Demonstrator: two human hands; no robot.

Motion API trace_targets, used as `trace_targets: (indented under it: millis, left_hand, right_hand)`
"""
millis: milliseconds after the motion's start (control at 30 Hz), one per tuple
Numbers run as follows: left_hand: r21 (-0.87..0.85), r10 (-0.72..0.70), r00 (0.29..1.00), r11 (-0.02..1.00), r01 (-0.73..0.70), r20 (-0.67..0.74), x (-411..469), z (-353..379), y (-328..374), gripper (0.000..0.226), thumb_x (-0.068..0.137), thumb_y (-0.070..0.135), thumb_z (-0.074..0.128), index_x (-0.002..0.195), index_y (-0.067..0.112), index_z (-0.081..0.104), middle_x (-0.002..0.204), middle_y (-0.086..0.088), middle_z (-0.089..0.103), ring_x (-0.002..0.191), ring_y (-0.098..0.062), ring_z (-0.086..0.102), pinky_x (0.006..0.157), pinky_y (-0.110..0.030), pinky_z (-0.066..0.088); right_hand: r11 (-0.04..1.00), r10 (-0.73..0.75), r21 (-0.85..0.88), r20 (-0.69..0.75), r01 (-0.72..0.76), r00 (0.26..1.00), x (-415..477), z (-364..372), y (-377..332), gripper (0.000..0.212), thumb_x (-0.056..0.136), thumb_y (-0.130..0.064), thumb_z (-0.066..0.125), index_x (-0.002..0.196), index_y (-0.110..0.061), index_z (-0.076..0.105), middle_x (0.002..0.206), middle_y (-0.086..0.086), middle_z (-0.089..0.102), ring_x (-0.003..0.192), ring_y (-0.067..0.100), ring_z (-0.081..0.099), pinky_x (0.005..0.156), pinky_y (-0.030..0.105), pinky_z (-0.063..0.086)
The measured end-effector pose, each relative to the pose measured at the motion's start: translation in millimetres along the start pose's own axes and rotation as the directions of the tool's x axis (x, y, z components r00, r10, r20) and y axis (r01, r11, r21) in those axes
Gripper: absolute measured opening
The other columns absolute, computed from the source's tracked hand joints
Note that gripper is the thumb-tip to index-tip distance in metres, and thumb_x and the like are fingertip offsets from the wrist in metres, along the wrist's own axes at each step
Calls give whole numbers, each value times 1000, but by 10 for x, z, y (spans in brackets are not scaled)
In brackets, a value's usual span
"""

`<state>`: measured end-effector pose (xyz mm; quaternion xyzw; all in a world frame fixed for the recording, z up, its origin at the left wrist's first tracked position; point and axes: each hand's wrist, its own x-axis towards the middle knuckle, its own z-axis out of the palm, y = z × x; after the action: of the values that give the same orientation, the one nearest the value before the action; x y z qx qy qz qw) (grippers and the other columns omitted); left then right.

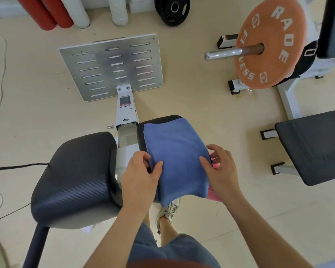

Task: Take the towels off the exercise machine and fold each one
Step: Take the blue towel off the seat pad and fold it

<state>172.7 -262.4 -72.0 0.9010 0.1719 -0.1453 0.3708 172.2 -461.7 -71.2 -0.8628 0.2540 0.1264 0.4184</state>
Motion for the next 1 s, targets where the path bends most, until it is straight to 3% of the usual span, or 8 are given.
trace_targets:
  millis: [167, 300, 433, 567, 667, 733, 833, 1000]
  left_hand:
    - [-1, -41, 995, 999, 41, -86, -365, 62, 20, 27, 81, 41, 68, 93, 27, 48, 67, 15, 58, 68, -14, 58, 64, -29, 47]
    - [79, -26, 994, 996, 35, -104, -548, 140, 15, 35, 81, 47, 65, 96, 28, 40, 74, 11, 63, 68, -20, 56, 62, -30, 42]
    - [101, -79, 995, 991, 85, -63, -706, 229, -43, 37, 82, 49, 63, 98, 28, 36, 76, 9, 58, 70, -22, 56, 63, -31, 43]
    - [-186, -193, 979, 962, 202, 61, -792, 320, -57, 39, 81, 40, 68, 98, 27, 35, 77, 3, 63, 67, -18, 59, 54, -26, 43]
    - [-552, -333, 931, 754, 357, 147, -803, 364, -29, 38, 80, 29, 73, 93, 33, 37, 88, -3, 66, 75, -19, 65, 67, -39, 56]
    - [-685, -404, 894, 597, 417, 192, -812, 387, 13, 38, 80, 25, 73, 92, 34, 39, 95, -2, 64, 84, -19, 64, 77, -42, 56]
    - [-719, -433, 882, 552, 423, 186, -813, 409, 71, 40, 79, 26, 75, 94, 34, 39, 97, 2, 59, 88, -17, 62, 76, -40, 56]
    - [-698, -350, 903, 581, 418, 250, -862, 325, 41, 45, 82, 16, 72, 109, 25, 38, 101, 5, 58, 88, -12, 62, 62, -24, 50]
  right_hand:
    - [912, 263, 320, 25, -257, 964, -313, 12, 185, 27, 82, -16, 73, 99, -16, 52, 88, -1, 62, 73, 12, 59, 61, 20, 44]
    - [882, 299, 336, 143, -330, 944, -401, 20, 299, 15, 83, -18, 73, 79, -9, 62, 75, 16, 64, 65, 21, 56, 62, 31, 48]
    - [870, 306, 338, 203, -360, 930, -406, -39, 319, 24, 84, -17, 69, 78, 3, 58, 70, 10, 50, 65, 20, 45, 61, 30, 38]
    - [861, 331, 321, 236, -395, 914, -380, -97, 369, 20, 86, -14, 59, 70, -10, 47, 68, 8, 38, 60, 20, 33, 53, 29, 28]
    - [839, 294, 378, 292, -392, 910, -392, -132, 389, 19, 91, -15, 57, 73, -16, 49, 71, 7, 45, 63, 22, 39, 50, 26, 28]
    - [764, 254, 473, 404, -438, 879, -451, -143, 368, 7, 95, -18, 55, 92, -17, 61, 88, 4, 64, 70, 23, 57, 49, 25, 44]
    - [635, 218, 578, 502, -512, 837, -496, -110, 425, 19, 99, -18, 51, 98, -21, 70, 113, 6, 71, 99, 29, 68, 83, 47, 56]
    - [803, 299, 402, 366, -440, 881, -512, -44, 467, 28, 99, -24, 50, 110, 0, 60, 103, 18, 67, 85, 26, 64, 70, 44, 58]
